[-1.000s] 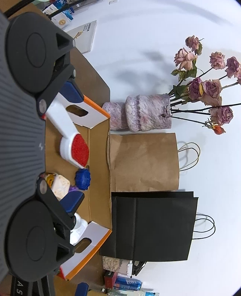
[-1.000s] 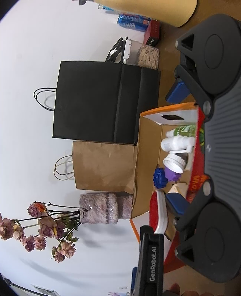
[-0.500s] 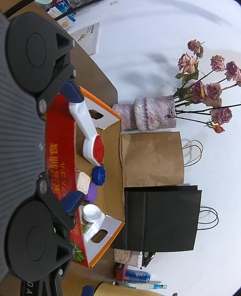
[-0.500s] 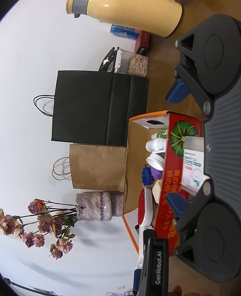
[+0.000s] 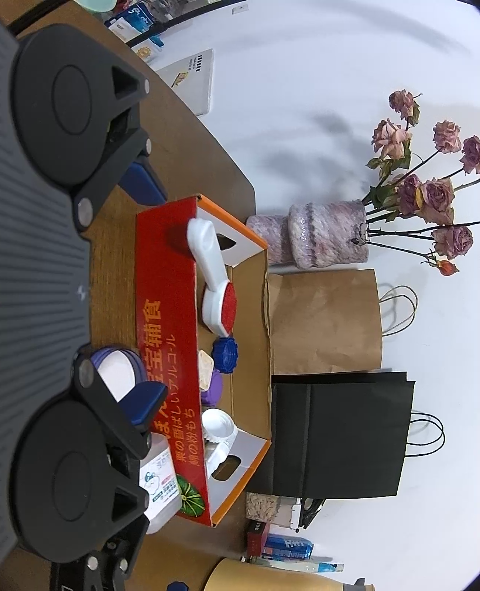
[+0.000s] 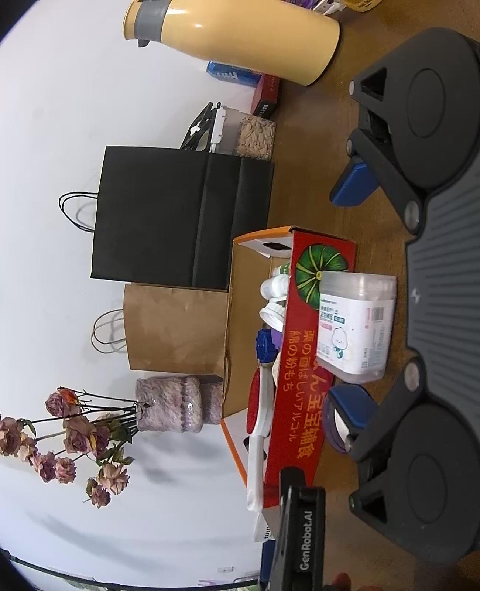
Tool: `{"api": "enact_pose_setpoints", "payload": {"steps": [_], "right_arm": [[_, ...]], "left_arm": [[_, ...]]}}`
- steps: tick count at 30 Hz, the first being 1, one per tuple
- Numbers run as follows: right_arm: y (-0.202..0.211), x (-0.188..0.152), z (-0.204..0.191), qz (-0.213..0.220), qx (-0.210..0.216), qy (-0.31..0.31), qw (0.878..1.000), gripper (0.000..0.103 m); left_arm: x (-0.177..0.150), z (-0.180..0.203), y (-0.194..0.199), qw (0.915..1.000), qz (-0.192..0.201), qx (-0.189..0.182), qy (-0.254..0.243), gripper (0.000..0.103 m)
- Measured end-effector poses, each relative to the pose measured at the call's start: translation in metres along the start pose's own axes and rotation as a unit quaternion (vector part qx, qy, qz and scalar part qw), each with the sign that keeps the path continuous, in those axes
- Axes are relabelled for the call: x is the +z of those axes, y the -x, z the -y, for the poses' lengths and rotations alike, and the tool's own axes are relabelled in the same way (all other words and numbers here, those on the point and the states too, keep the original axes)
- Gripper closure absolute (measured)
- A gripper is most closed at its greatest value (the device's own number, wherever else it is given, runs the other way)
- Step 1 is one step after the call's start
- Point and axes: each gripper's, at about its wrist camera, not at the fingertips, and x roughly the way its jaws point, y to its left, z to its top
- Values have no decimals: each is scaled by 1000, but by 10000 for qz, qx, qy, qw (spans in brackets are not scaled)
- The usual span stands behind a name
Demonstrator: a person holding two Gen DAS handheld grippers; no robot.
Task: Organize rigid objects
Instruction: 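Withdraw both grippers from the box back over the table, then grasp the white wet-wipes pack with the right gripper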
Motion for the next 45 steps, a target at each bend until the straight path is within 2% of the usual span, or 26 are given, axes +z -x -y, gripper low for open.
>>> {"api": "enact_pose_setpoints", "payload": {"steps": [10,18,29,45], "right_arm": [[10,-4,-2,-32,132,-115,9998,0],[7,-6,-2,-185,-11,-318,9993,0],[-20,-5,-16,-591,-48,-339,9977,0],[-75,5,-30,-1040,-321,-84,9940,1]], "left_arm": [[-6,-4,5,9999,-106,-88,-54,0],[-7,-8,0,9997,-194,-168,-25,0],[-5,-19,-4,9995,-236,-206,-13,0],[-3,-35,-15,9994,-329,-22,117,0]]}}
